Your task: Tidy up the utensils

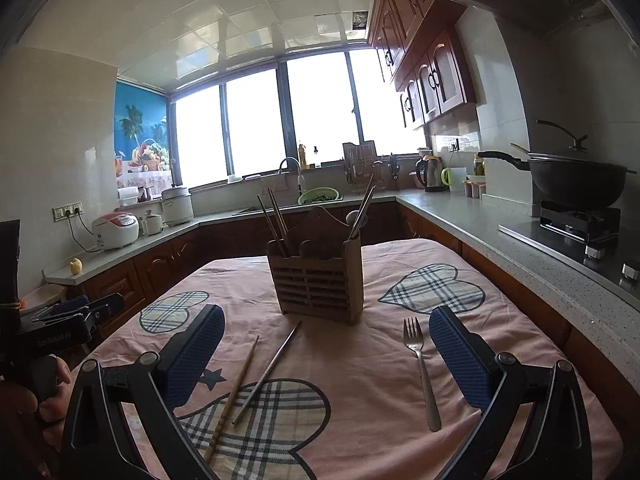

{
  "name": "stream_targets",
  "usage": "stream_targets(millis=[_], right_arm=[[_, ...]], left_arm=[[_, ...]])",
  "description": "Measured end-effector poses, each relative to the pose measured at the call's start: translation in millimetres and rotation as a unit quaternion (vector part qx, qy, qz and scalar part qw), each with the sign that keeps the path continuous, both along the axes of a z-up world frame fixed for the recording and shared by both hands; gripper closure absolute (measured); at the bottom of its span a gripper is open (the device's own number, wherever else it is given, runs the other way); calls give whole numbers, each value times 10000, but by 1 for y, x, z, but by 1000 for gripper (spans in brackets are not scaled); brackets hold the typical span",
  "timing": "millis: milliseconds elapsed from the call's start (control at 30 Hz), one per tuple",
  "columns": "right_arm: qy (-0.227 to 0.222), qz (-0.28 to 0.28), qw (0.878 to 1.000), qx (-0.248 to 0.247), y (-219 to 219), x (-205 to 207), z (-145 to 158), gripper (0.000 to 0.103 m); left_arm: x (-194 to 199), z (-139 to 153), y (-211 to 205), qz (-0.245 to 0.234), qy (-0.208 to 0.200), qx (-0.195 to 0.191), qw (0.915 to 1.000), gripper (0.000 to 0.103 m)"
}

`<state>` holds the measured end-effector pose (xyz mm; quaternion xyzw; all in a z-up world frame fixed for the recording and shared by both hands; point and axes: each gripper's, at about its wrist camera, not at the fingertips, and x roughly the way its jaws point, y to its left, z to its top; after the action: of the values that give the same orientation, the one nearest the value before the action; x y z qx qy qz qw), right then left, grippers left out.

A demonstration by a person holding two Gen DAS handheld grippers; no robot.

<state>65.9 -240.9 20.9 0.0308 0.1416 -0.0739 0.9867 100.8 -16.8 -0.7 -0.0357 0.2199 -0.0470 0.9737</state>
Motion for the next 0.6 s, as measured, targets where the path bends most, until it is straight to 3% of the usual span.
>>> stream_targets(millis=[200, 433, 600], right_arm=[[154, -63, 9998, -48, -1, 2, -13, 0], [244, 23, 9993, -269, 16, 22, -12, 0], [79, 145, 9994, -295, 26, 20, -3, 0]], left_arm=[[17, 3, -4, -240, 605, 188, 9977, 1], [31, 21, 3, -99, 624, 318, 9975, 1], [25, 28, 2, -15, 400, 555, 9977, 1]])
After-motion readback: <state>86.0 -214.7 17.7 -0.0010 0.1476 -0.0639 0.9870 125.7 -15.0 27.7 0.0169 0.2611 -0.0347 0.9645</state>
